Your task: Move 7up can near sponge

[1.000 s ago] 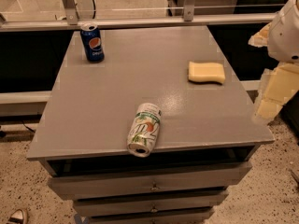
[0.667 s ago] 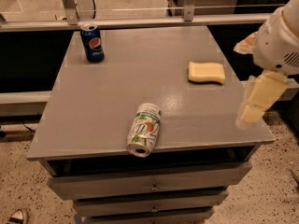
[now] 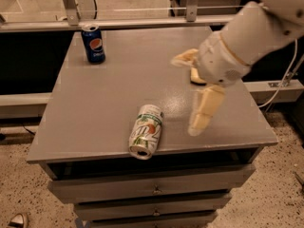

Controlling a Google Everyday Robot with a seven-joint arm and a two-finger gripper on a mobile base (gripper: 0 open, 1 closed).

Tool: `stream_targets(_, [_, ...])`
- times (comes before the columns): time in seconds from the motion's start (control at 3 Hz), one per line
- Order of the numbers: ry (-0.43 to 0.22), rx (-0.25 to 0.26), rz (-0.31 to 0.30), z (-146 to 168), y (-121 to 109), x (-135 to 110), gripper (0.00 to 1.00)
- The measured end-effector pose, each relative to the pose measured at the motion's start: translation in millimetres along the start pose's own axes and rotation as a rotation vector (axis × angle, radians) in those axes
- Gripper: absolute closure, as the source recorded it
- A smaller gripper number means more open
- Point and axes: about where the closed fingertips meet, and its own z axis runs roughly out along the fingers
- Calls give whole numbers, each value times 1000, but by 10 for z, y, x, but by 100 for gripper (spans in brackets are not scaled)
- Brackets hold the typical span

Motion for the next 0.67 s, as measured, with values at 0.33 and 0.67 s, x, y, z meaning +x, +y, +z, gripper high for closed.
stream_targets(0.33, [-73, -76, -188, 256, -13, -274, 0])
stream_targets(0.67, [-80, -158, -365, 555, 82, -374, 0])
